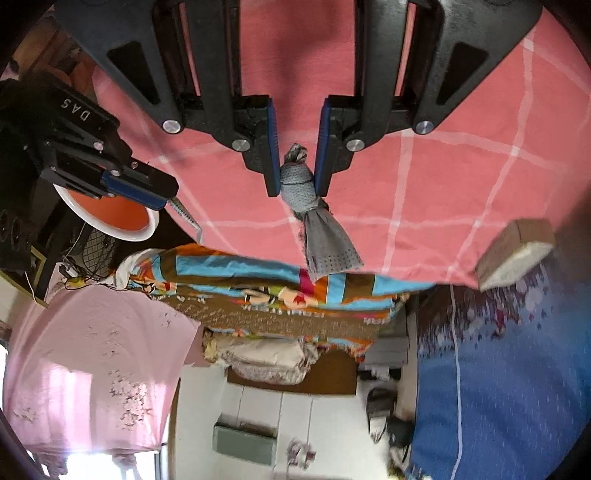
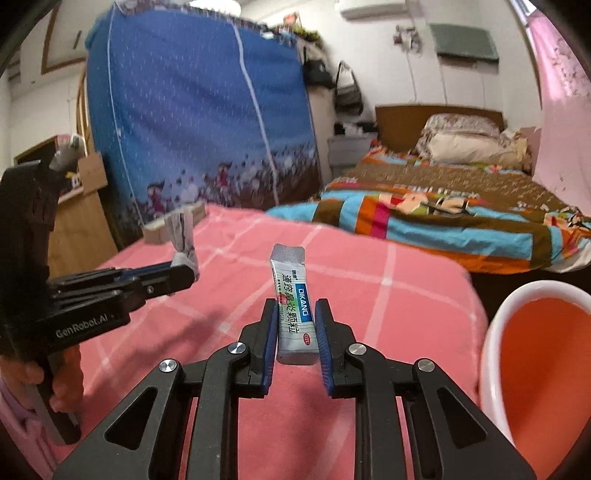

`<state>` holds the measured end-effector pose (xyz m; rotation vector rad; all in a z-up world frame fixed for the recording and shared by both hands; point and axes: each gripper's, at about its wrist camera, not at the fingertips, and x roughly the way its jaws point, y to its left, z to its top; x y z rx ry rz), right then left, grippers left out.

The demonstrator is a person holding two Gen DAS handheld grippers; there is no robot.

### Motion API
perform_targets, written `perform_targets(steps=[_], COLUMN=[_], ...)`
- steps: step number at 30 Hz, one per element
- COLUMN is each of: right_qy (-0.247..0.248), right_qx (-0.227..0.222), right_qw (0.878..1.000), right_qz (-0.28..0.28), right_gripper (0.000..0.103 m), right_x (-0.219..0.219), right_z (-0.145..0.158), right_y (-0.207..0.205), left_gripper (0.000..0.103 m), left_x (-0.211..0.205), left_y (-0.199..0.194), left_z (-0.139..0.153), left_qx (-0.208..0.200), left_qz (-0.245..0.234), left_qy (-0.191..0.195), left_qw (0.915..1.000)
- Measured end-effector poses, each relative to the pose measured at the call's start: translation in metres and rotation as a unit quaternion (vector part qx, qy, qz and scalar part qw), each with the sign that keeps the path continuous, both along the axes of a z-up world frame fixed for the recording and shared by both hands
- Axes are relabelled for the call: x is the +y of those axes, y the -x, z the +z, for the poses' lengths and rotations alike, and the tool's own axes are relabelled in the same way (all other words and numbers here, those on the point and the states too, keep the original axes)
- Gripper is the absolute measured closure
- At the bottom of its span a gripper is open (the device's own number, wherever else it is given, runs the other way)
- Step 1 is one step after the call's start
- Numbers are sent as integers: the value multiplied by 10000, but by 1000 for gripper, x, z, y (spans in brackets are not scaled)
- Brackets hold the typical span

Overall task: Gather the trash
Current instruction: 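Lift the grey bundle and white tube and carry both over the bucket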

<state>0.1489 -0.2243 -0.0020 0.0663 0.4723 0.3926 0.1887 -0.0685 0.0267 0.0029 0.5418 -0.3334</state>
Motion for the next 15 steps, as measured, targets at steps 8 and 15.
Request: perform_targets(steps=[8, 15], right_qy=[-138, -377], right_qx=[-837, -1385], right_qw=[9960, 9877], right_qz=[-277, -623], right_gripper=[85, 85], right_x=[-17, -47], right_z=[21, 39], right_y=[24, 39], left_gripper=[82, 82], left_x=[-23, -55], left_y=[20, 34], left_z=[24, 43], left_qx=[-746, -1246], left_qz=[-201, -519], left_qy=[-83, 16], left_qw=[9970, 9908])
